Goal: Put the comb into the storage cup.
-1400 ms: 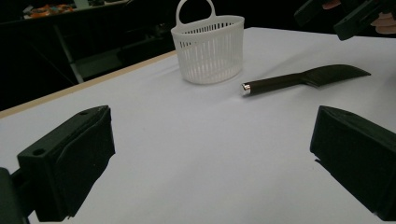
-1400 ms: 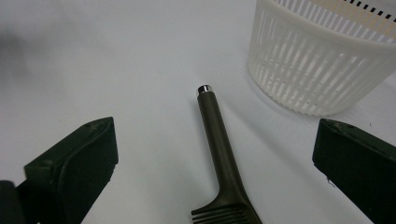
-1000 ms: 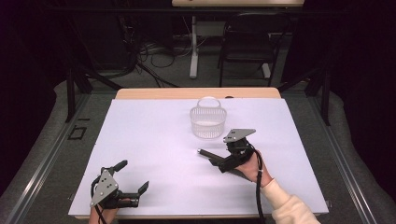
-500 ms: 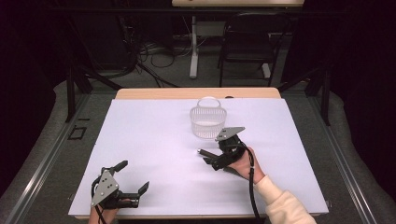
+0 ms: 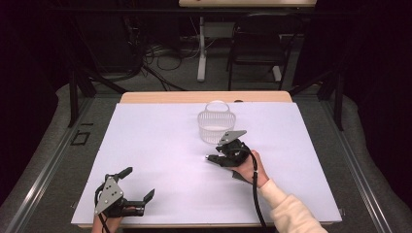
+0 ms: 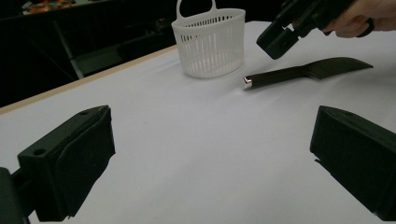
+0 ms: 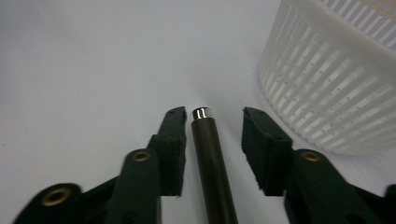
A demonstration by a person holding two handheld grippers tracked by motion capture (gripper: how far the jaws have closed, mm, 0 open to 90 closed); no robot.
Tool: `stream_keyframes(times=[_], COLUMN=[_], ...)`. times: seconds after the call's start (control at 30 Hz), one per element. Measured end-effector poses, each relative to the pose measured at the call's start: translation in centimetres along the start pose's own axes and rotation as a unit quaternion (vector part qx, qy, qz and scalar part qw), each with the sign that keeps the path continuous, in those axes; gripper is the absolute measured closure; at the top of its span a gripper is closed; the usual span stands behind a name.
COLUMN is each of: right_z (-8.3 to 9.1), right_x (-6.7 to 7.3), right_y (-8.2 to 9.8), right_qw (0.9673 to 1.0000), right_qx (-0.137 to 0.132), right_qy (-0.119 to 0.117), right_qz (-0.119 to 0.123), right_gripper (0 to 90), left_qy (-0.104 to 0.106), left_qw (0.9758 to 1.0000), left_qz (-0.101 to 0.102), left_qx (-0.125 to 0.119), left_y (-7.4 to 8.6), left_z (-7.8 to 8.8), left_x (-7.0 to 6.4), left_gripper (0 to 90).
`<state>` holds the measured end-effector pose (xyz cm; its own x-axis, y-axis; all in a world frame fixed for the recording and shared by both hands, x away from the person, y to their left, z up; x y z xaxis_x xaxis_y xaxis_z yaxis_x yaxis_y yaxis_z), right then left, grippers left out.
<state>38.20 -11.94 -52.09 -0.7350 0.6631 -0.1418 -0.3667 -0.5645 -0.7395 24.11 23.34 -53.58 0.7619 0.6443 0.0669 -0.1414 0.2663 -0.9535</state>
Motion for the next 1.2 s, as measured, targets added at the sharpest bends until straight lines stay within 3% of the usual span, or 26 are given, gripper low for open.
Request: stream_keyframes(times=[0.17,0.27,0.5,0.73,1.2], right_z=[-0.5,-0.8,-2.5,-3.0,-4.2], right_x=[-0.1,0.1,0.2,0.5,1.0], right_y=[-0.2,-0.4,-0.5,-0.9,-1.1], right_qw=[1.0000,0.9999,0.9994,0.9988,0.9984], right_qx=[-0.006,-0.001,0.013,0.017,0.028], right_qy=[0.006,0.011,0.026,0.037,0.035], right_qz=[-0.004,0.003,0.016,0.027,0.034], right_gripper=[85.9,89.8,90.0,90.0,90.0], left_qy=[-0.004,-0.007,-0.009,-0.006,-0.007], left_qw=[1.0000,1.0000,1.0000,0.9999,0.9999], left_qz=[-0.004,-0.007,-0.003,-0.007,-0.008], left_qx=[-0.001,0.001,0.003,0.006,0.006], left_y=[-0.1,-0.1,0.0,-0.1,-0.1], left_z=[0.2,0.2,0.3,0.0,0.0], left_x=[-0.2,-0.3,-0.2,-0.2,-0.2], left_gripper=[0.0,0.0,0.0,0.0,0.1])
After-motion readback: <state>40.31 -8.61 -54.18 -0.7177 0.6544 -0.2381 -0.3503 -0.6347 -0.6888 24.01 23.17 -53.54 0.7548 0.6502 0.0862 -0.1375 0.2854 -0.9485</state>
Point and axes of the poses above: each handheld gripper's, and its own axes: z roughly backward along the jaws, y roughly out of its underside, x roughly to its left, the point moved 1 cm from there along -z, roughly forward along the jaws, and after that the axes turned 8 degrees about y, right-handed, at the moved point
